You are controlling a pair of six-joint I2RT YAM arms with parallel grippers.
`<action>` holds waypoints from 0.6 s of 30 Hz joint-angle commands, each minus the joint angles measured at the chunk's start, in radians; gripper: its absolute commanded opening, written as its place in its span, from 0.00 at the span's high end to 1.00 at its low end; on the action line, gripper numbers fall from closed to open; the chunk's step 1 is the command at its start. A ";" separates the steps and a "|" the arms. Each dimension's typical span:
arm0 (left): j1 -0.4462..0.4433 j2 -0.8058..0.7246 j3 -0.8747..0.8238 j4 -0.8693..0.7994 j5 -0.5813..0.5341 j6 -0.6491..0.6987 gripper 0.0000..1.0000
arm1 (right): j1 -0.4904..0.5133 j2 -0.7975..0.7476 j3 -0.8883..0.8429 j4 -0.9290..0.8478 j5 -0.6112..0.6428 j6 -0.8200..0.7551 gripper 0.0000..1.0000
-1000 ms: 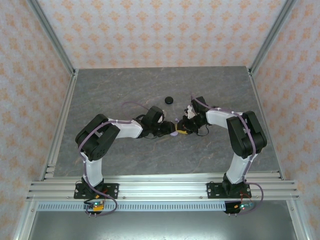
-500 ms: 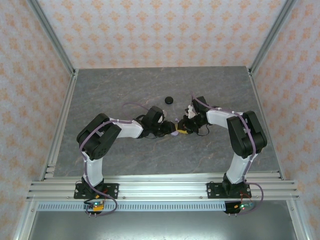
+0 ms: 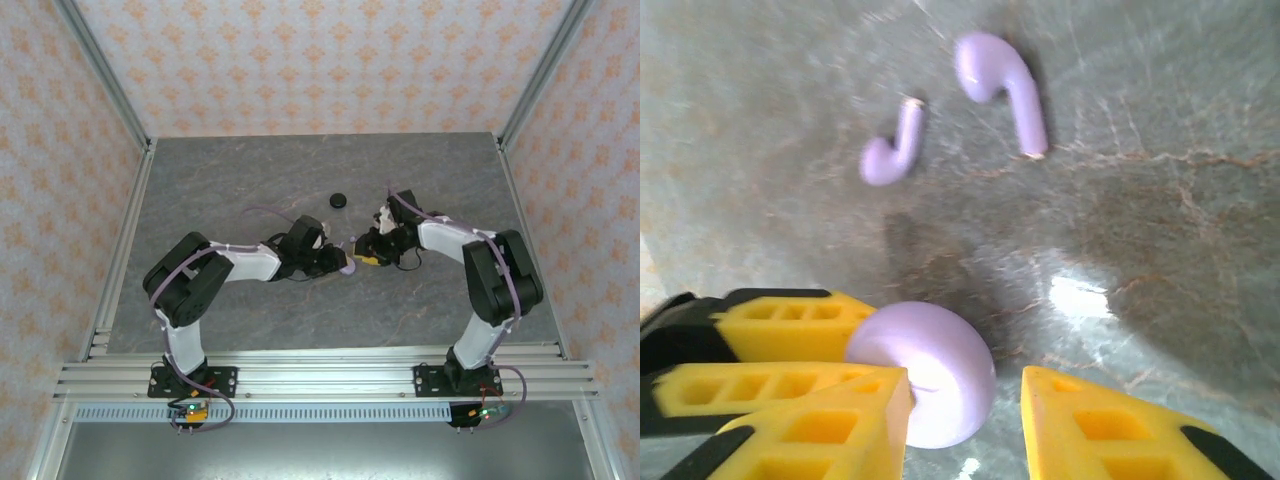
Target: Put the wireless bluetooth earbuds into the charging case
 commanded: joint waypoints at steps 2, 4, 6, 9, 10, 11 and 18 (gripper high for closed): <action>0.009 -0.117 -0.026 0.016 -0.013 0.066 0.80 | -0.039 -0.139 -0.008 -0.012 0.018 0.004 0.63; 0.017 -0.166 -0.036 0.028 -0.002 0.097 0.81 | -0.053 -0.188 0.000 -0.025 -0.004 -0.011 0.62; 0.031 -0.212 -0.042 0.025 0.005 0.132 0.84 | -0.058 -0.227 0.020 -0.051 -0.019 -0.045 0.61; 0.061 -0.274 -0.042 0.025 0.029 0.160 0.84 | -0.060 -0.285 0.050 -0.085 -0.027 -0.098 0.60; 0.072 -0.297 -0.042 0.027 0.038 0.169 0.84 | -0.059 -0.306 0.058 -0.090 -0.040 -0.116 0.60; 0.080 -0.318 -0.044 0.028 0.046 0.180 0.84 | -0.058 -0.325 0.065 -0.091 -0.055 -0.129 0.60; 0.113 -0.489 -0.033 -0.004 0.084 0.305 0.81 | -0.059 -0.425 0.142 -0.110 -0.179 -0.197 0.57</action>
